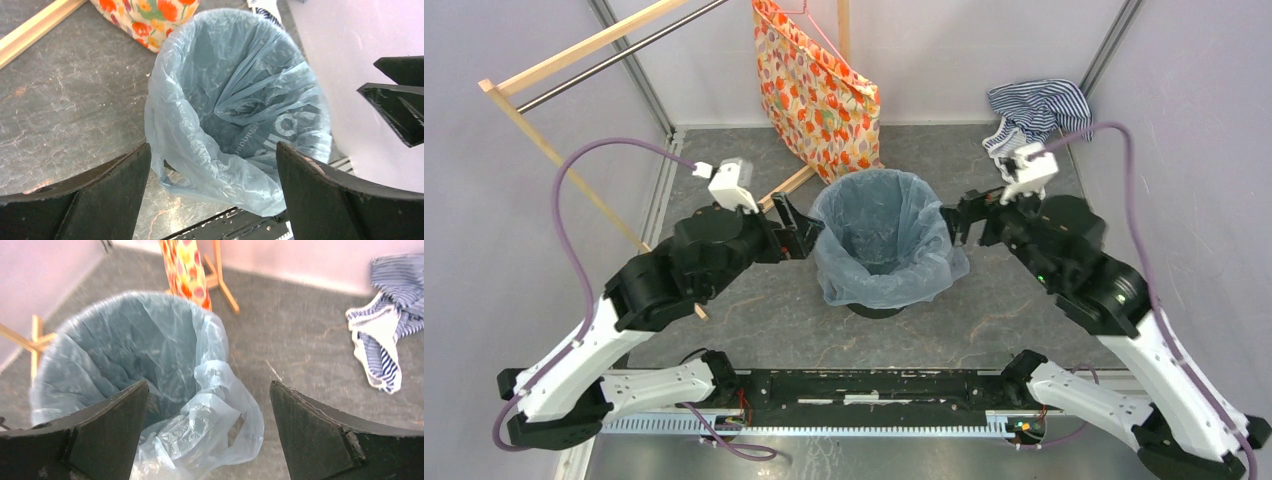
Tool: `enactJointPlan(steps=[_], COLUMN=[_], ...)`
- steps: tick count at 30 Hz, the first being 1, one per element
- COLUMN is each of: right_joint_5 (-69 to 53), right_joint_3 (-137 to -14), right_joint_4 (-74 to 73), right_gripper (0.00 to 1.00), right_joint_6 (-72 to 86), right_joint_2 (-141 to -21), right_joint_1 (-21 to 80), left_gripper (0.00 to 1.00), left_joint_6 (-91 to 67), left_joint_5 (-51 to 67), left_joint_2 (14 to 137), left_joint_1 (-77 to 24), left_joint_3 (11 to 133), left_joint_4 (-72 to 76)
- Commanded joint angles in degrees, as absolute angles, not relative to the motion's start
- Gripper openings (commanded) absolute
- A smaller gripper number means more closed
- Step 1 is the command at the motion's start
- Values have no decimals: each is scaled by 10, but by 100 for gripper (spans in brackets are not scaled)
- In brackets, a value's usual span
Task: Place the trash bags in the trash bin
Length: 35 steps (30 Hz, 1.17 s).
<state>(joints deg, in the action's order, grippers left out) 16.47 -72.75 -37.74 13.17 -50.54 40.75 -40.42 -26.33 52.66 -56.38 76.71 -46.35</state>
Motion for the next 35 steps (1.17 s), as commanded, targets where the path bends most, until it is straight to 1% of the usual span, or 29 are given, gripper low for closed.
enactJointPlan(steps=[1, 6, 11, 35], right_joint_5=[165, 174, 181, 184], right_joint_3=[-714, -686, -671, -653], right_joint_4=[-317, -301, -303, -305], right_gripper=[98, 98, 98, 98], right_joint_6=[116, 113, 113, 118], right_joint_2=[-435, -366, -332, -325], right_joint_1=[408, 408, 408, 408], left_gripper=[100, 100, 100, 100], left_joint_6=[-357, -353, -344, -327], left_joint_5=[-262, -283, -288, -276], left_joint_2=[488, 456, 441, 451], left_joint_1=[-567, -567, -567, -567], left_joint_3=[795, 796, 794, 775], left_joint_4=[-440, -458, -458, -446])
